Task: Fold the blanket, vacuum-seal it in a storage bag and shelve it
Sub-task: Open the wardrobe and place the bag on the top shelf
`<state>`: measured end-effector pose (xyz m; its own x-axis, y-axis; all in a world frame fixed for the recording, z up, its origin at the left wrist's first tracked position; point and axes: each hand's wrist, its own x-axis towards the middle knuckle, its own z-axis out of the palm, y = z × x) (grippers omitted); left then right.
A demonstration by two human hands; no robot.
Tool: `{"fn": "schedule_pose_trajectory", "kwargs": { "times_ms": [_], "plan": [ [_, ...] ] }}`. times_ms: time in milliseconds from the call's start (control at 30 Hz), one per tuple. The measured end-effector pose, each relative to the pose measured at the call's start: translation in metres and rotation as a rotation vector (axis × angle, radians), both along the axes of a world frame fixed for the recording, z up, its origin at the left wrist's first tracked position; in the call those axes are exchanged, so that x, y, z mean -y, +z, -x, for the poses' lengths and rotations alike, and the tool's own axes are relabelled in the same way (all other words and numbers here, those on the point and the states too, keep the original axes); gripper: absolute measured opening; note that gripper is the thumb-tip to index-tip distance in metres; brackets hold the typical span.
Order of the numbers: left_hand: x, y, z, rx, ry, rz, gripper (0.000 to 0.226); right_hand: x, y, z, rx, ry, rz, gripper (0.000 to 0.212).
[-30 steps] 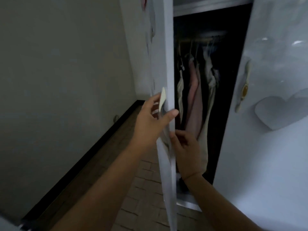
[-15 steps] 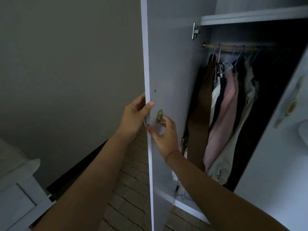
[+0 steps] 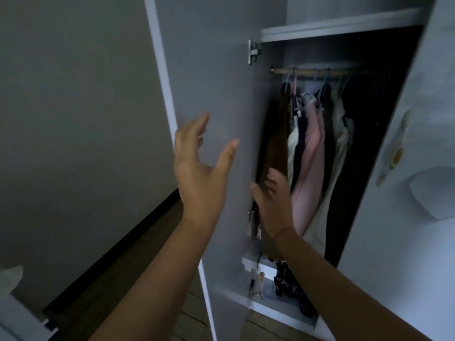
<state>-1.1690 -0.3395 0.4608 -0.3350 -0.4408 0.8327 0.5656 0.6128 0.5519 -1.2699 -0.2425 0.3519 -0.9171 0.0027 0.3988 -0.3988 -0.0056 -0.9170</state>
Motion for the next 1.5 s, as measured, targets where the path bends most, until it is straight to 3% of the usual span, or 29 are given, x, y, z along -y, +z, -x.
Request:
{"fn": "schedule_pose_trajectory", "kwargs": {
  "times_ms": [133,300,400,533,733,933,1167,1500],
  "plan": [
    [-0.064,-0.013,0.054,0.191,-0.245,-0.022,0.049,-0.099,0.013,0.046,-0.024,-0.261,-0.046,0.05],
    [-0.143,-0.045,0.141,0.426,-0.473,-0.1,0.048,-0.214,0.018,0.096,-0.024,-0.492,-0.085,0.06],
    [-0.19,-0.058,0.19,0.555,-0.554,-0.16,0.046,-0.258,0.02,0.121,-0.05,-0.516,-0.121,0.061],
    [-0.239,-0.07,0.226,0.741,-0.707,-0.17,0.059,-0.285,0.021,0.15,-0.022,-0.429,-0.17,0.064],
    [-0.267,-0.069,0.248,0.751,-0.744,-0.171,0.058,-0.291,0.015,0.16,0.027,-0.259,-0.223,0.045],
    [-0.272,-0.052,0.251,0.665,-0.778,-0.2,0.048,-0.285,0.012,0.136,-0.004,-0.301,-0.213,0.037],
    [-0.285,-0.018,0.207,0.544,-1.021,-0.139,0.013,-0.283,0.006,0.053,-0.06,-0.484,-0.157,0.034],
    [-0.359,-0.017,0.11,0.544,-1.429,0.07,0.034,-0.342,0.007,-0.079,-0.004,-0.895,-0.077,0.032]
  ]
}}
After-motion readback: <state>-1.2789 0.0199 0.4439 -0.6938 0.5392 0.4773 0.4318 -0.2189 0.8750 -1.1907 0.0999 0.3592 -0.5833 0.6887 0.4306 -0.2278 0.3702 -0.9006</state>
